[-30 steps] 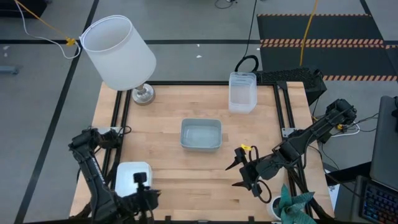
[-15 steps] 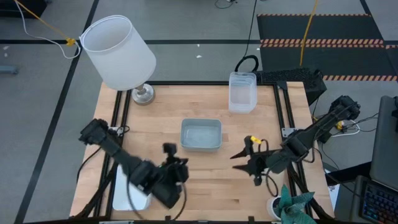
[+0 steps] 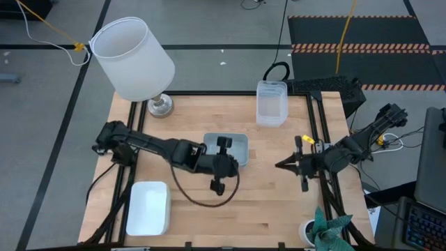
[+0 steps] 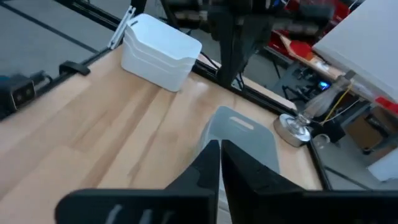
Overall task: Stack baskets by color
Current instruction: Return to Home Position
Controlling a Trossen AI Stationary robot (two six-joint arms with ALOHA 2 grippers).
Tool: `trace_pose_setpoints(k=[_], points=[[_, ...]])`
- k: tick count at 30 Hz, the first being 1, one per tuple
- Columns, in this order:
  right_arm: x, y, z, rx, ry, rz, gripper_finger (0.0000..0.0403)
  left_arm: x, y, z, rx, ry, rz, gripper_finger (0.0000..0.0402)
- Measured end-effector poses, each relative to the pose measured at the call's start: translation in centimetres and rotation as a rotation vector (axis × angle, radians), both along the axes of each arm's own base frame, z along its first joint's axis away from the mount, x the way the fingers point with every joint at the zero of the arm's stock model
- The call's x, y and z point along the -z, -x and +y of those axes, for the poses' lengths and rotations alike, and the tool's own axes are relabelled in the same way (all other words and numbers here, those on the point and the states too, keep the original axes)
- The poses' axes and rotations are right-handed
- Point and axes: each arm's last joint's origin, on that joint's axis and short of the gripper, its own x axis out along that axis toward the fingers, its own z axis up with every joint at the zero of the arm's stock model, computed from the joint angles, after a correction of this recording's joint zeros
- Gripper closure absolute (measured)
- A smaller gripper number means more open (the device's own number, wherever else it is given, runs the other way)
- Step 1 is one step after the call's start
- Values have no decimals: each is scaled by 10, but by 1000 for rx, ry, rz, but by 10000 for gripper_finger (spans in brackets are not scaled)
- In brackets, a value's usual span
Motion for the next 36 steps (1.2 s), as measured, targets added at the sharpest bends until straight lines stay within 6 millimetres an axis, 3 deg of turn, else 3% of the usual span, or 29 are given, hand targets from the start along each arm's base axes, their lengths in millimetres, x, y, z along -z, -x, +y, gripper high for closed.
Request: trace_pose_setpoints(k=[5, 9, 15, 24, 31, 36], points=[[6, 12, -12, 0, 62, -33, 399, 27, 3, 31, -34, 10, -13, 397], [8, 17, -21, 26, 74, -59, 401, 33, 27, 54, -99, 52, -107, 393], [21, 21, -33, 48, 75, -69, 402, 39, 78, 71, -120, 88, -290, 397], [39, 12, -43, -13, 65, -97, 402, 60, 149, 81, -105, 130, -455, 398], [51, 6, -54, 9, 48, -92, 403, 74, 185, 84, -83, 151, -569, 390], [59, 2, -59, -1, 50, -150, 403, 88, 199, 85, -67, 155, -616, 398]])
